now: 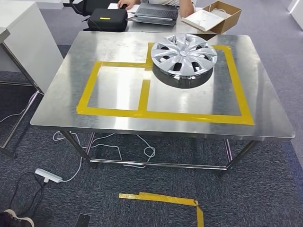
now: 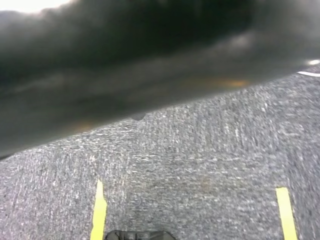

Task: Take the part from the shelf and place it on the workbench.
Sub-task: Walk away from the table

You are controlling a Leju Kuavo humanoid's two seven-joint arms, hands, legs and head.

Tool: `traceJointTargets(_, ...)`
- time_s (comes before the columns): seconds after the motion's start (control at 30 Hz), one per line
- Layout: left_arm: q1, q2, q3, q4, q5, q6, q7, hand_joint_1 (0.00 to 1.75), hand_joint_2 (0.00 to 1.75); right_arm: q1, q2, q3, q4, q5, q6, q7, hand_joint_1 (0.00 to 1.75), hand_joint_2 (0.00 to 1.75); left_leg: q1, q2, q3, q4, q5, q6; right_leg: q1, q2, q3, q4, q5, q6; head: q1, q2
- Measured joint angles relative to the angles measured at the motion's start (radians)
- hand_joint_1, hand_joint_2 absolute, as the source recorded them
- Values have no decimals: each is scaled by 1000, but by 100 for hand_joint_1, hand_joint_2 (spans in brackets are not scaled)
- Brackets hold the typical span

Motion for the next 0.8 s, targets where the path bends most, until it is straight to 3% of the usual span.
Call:
traceJointTargets(0.07,-1,-3,6,0,2,1,-3,0,0,-19,8,-53,99,15,7,-32,0,0,4,2,-12,-8,17,11,-2,1,-20,30,-32,11,3,0)
traceJointTargets(0.17,-2,-5,16,0,2,1,-4,0,0,-41,15,-109,203,24,10,-50,0,0,2,4,-45,-8,42,19,-8,2,-92,213,-152,24,10,0)
traceJointTargets(0.2,-1,-6,18,0,2,1,-4,0,0,-45,19,-122,226,28,12,-50,0,0,0,5,-57,-6,50,19,-10,2,-107,269,-173,27,10,0)
traceJointTargets(0.23,-1,-6,20,0,3,1,-4,0,0,-48,22,-131,243,36,14,-43,0,0,-1,6,-68,-4,57,18,-11,2,-105,288,-173,29,10,0)
traceJointTargets(0.27,-1,-6,22,0,6,2,-5,0,0,-52,24,-140,263,57,16,-18,0,0,-1,6,-79,-1,63,15,-11,2,-81,265,-154,31,10,0)
traceJointTargets(0.37,-3,-7,33,0,14,7,-6,0,0,-88,10,-184,430,153,-2,97,0,0,-1,7,-100,9,78,4,-11,1,67,47,-87,26,10,0)
traceJointTargets(0.43,-4,-7,40,0,14,10,-6,0,0,-114,-18,-233,625,176,-37,79,0,0,-2,6,-106,13,89,-6,-8,1,108,-28,-83,15,9,0)
traceJointTargets(0.53,-2,-6,46,0,14,12,-6,0,0,-130,-47,-286,842,183,-62,16,0,0,-2,3,-114,23,86,-22,-10,2,93,-27,-73,-7,8,0)
traceJointTargets(0.6,-1,-6,48,0,14,13,-6,0,0,-144,-65,-305,932,188,-65,10,0,0,0,2,-135,81,20,-34,-13,0,77,-29,-58,-24,6,0)
traceJointTargets(0.67,-2,-5,48,0,13,14,-6,0,0,-155,-79,-319,996,192,-60,17,0,0,4,2,-172,208,-81,-43,-12,0,58,-27,-42,-30,4,0)
traceJointTargets(0.7,-2,-5,48,0,12,14,-6,0,0,-159,-83,-324,1024,199,-50,35,0,0,5,2,-186,270,-114,-45,-11,0,49,-24,-34,-30,4,0)
traceJointTargets(0.73,-2,-5,49,0,9,14,-6,0,0,-161,-87,-328,1052,212,-36,66,0,0,7,2,-188,309,-124,-46,-10,0,39,-21,-26,-29,4,0)
traceJointTargets(0.77,-2,-5,49,0,6,13,-6,0,0,-163,-90,-331,1078,232,-22,108,0,0,7,2,-174,311,-115,-45,-10,0,29,-16,-20,-28,4,0)
traceJointTargets(0.8,-2,-5,49,0,1,12,-6,0,0,-165,-91,-332,1105,257,-12,160,0,0,7,2,-140,272,-89,-43,-9,0,19,-11,-15,-27,4,0)
